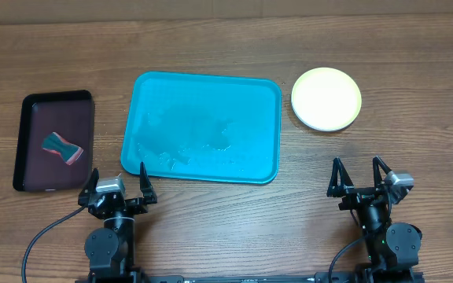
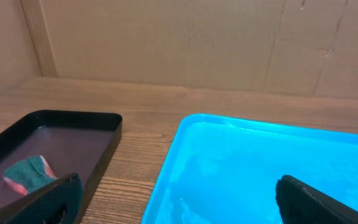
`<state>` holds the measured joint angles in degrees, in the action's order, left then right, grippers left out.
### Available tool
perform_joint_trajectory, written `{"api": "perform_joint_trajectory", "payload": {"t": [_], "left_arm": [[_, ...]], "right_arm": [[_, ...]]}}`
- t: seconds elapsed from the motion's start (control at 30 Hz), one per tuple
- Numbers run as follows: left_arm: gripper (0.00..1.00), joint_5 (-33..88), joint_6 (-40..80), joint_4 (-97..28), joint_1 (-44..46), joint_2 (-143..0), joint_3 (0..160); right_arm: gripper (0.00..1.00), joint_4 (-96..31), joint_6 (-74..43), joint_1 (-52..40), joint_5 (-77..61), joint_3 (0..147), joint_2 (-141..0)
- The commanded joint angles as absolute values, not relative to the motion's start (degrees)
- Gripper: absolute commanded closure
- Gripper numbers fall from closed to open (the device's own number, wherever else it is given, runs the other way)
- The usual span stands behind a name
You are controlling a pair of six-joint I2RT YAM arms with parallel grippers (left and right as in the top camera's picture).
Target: Clean dirty plates on tray and stack at the side
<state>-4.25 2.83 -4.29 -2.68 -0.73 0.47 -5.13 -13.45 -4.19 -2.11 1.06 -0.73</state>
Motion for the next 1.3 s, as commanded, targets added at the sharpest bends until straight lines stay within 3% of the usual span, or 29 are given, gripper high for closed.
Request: {"api": "perform_joint_trajectory", "payload": {"t": [0.0,0.27,0.63,1.27], "left_arm": [[0.0,-3.4,3.38,-4.43,-2.98,-0.16,0.32],[0.0,-6.37,11.86,-4.08,-2.98,-0.16,0.27],[0.0,-5.04,5.72,-4.25,-2.98,-0.16,0.27],[0.0,-4.89,5.76,-4.08,-2.98,-0.21,0.27]], "right_arm": [[0.0,-4.69,-13.08,-4.45,-1.52,0.45,-0.16],[0.0,-4.69,-13.08,-4.45,-1.52,0.45,-0.16],[0.0,-4.69,-13.06,-4.45,-1.52,0.45,-0.16],[0.0,-4.69,-13.08,-4.45,-1.52,0.45,-0.16]]}}
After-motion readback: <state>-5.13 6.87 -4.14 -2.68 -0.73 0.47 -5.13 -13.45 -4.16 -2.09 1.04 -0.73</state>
